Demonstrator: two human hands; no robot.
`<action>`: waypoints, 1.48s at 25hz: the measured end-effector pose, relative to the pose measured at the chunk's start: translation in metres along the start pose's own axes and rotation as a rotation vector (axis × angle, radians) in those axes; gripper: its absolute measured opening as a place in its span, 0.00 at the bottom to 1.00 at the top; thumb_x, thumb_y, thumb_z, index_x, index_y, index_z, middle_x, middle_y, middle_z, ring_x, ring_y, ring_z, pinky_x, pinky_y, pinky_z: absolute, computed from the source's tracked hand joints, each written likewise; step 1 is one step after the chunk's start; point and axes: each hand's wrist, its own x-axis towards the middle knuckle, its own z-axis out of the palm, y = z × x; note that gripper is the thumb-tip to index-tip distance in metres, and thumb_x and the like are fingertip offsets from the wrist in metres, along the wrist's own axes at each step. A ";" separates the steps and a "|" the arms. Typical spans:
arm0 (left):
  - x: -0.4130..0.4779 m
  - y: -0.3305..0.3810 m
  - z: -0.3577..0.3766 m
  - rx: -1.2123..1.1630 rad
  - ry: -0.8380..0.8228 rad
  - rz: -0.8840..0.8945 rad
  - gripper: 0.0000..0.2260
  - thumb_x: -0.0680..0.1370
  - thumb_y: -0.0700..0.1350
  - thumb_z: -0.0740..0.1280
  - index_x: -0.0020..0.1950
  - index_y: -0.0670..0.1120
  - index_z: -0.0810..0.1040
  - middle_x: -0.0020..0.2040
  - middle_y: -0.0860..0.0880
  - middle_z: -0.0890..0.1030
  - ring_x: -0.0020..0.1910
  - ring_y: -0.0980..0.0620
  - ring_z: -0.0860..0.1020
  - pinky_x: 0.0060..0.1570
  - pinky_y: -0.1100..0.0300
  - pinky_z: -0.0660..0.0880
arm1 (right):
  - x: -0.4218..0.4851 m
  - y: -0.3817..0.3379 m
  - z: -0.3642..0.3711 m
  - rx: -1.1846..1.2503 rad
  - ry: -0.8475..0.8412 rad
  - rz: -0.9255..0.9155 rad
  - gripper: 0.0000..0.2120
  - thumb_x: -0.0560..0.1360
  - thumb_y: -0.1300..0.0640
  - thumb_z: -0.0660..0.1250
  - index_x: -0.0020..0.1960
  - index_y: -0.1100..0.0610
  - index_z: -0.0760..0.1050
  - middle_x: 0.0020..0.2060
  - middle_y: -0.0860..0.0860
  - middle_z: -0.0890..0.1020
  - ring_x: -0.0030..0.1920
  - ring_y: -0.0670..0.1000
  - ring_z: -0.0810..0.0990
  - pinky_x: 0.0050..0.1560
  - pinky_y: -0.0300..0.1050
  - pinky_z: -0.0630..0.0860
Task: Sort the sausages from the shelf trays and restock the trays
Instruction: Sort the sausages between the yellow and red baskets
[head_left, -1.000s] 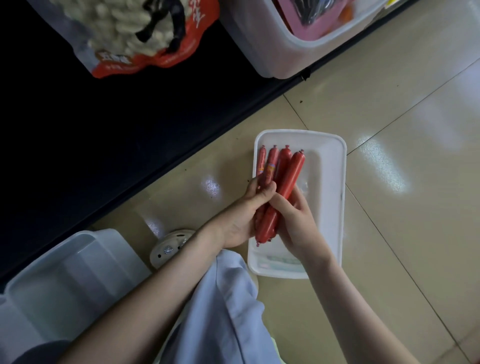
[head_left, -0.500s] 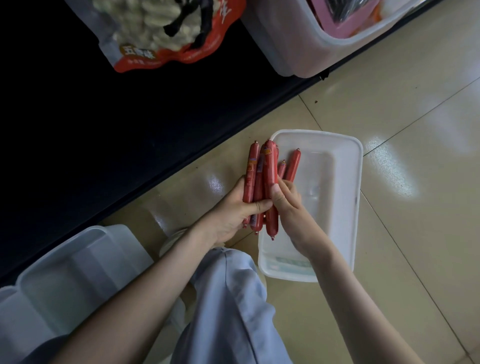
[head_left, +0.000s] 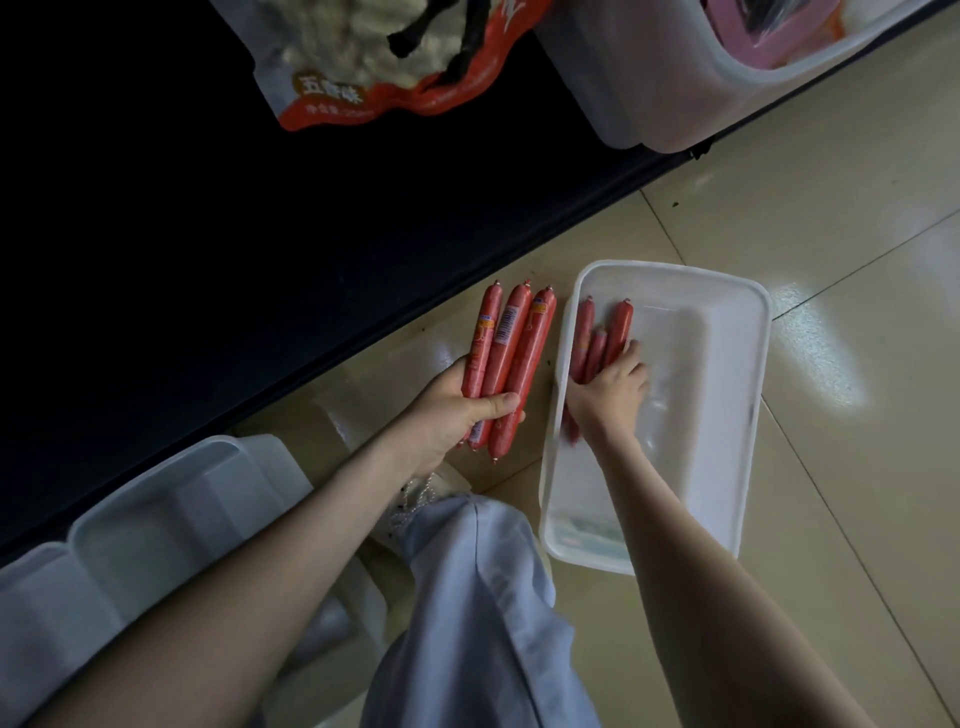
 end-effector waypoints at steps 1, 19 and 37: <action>0.000 -0.002 -0.003 0.015 0.006 -0.008 0.14 0.75 0.37 0.69 0.58 0.50 0.74 0.53 0.46 0.83 0.50 0.50 0.83 0.55 0.55 0.77 | 0.003 0.005 -0.001 -0.003 -0.002 0.018 0.31 0.69 0.55 0.69 0.67 0.63 0.60 0.59 0.63 0.70 0.60 0.64 0.69 0.61 0.56 0.66; -0.244 0.131 0.043 -0.105 0.007 0.443 0.12 0.75 0.37 0.67 0.56 0.48 0.77 0.48 0.49 0.83 0.48 0.51 0.82 0.46 0.58 0.78 | -0.231 -0.132 -0.284 0.955 -0.746 -0.468 0.10 0.73 0.66 0.67 0.55 0.63 0.76 0.45 0.56 0.84 0.44 0.57 0.83 0.42 0.49 0.80; -0.547 0.020 -0.059 -0.364 0.507 0.857 0.23 0.71 0.30 0.71 0.63 0.47 0.74 0.53 0.44 0.83 0.49 0.47 0.83 0.44 0.48 0.81 | -0.537 -0.239 -0.221 0.522 -1.024 -0.891 0.13 0.78 0.66 0.62 0.62 0.65 0.74 0.52 0.59 0.82 0.51 0.56 0.82 0.47 0.49 0.81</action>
